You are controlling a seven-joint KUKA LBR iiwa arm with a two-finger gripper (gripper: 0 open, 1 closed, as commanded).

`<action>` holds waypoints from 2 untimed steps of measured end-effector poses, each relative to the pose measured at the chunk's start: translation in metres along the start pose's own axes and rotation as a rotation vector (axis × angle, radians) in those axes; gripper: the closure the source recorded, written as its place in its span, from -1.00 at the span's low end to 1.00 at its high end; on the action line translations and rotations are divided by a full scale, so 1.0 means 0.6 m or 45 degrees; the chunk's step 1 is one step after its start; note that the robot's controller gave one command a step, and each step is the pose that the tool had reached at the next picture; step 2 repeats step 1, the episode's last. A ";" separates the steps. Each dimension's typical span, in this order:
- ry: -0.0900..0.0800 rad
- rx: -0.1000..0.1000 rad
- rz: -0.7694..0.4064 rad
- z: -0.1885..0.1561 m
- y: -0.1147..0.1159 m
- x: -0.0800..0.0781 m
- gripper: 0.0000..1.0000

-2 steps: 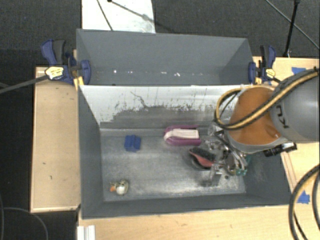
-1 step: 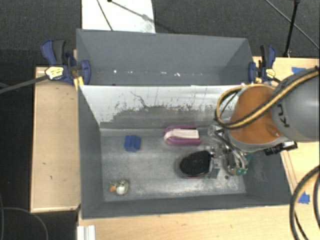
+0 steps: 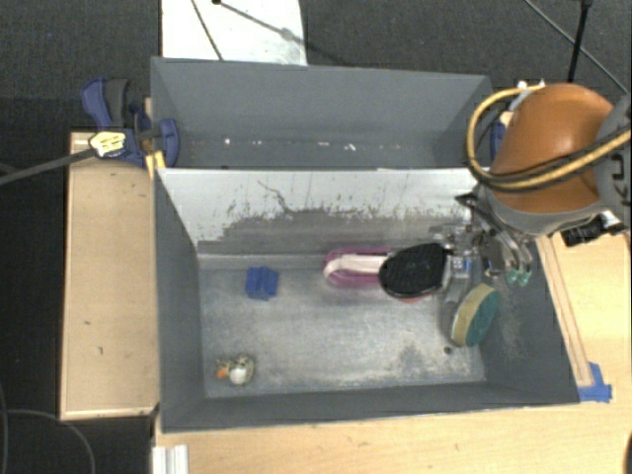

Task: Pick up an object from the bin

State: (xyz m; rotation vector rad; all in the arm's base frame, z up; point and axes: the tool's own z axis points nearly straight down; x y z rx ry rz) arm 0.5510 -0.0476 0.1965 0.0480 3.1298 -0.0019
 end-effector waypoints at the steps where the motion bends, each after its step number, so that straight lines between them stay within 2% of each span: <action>1: 0.004 -0.001 -0.338 -0.140 -0.051 -0.005 1.00; 2: 0.004 -0.001 -0.338 -0.140 -0.051 -0.005 1.00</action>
Offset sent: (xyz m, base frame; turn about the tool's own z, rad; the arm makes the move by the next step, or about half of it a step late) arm -0.0002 -0.0300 0.0821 -0.2675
